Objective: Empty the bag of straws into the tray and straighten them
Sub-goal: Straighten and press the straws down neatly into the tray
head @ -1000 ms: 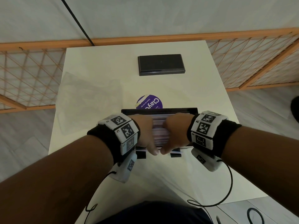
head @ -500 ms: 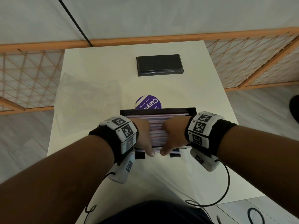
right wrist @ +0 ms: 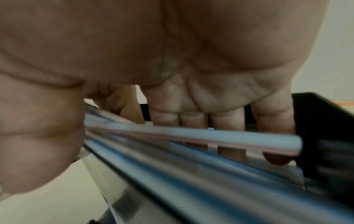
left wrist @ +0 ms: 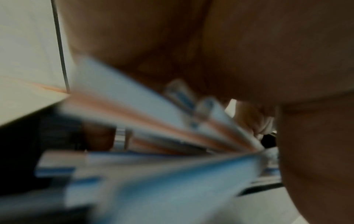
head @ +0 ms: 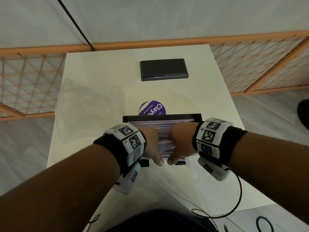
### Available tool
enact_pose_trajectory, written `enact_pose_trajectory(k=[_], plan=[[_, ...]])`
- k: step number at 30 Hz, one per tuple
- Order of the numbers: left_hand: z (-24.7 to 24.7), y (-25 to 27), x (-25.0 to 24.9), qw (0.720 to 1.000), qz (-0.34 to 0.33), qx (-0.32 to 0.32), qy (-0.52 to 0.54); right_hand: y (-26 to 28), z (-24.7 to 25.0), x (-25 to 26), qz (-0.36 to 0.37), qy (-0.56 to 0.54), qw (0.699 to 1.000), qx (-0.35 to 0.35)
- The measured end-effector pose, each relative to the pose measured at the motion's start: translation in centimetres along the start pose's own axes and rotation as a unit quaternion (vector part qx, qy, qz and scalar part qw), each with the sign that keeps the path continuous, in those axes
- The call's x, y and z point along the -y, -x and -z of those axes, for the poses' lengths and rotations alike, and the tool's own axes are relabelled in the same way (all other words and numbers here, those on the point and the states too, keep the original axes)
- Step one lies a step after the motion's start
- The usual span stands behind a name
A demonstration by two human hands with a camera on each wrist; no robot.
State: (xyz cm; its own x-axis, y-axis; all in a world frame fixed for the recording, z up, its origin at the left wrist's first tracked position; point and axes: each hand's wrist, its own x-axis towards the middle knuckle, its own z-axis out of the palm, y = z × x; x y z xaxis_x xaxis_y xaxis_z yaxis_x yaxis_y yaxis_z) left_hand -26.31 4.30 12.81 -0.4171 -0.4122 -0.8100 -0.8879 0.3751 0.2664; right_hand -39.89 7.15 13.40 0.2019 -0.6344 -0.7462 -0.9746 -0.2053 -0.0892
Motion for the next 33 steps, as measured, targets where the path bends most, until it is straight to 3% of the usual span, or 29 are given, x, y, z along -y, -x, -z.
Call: enact_pose_trajectory(k=[3, 12, 33], plan=[[0.0, -0.2, 0.1, 0.999, 0.012, 0.026, -0.020, -0.5, -0.7, -0.1, -0.007, -0.017, 1.000, 0.005], [0.0, 0.1, 1.0, 1.000, 0.017, -0.014, 0.003, -0.7, -1.1, -0.5, -0.022, 0.005, 1.000, -0.011], [-0.5, 0.2, 0.8, 0.999, 0.031, -0.001, -0.021, -1.0, -1.8, -0.3, -0.010, 0.005, 1.000, 0.003]])
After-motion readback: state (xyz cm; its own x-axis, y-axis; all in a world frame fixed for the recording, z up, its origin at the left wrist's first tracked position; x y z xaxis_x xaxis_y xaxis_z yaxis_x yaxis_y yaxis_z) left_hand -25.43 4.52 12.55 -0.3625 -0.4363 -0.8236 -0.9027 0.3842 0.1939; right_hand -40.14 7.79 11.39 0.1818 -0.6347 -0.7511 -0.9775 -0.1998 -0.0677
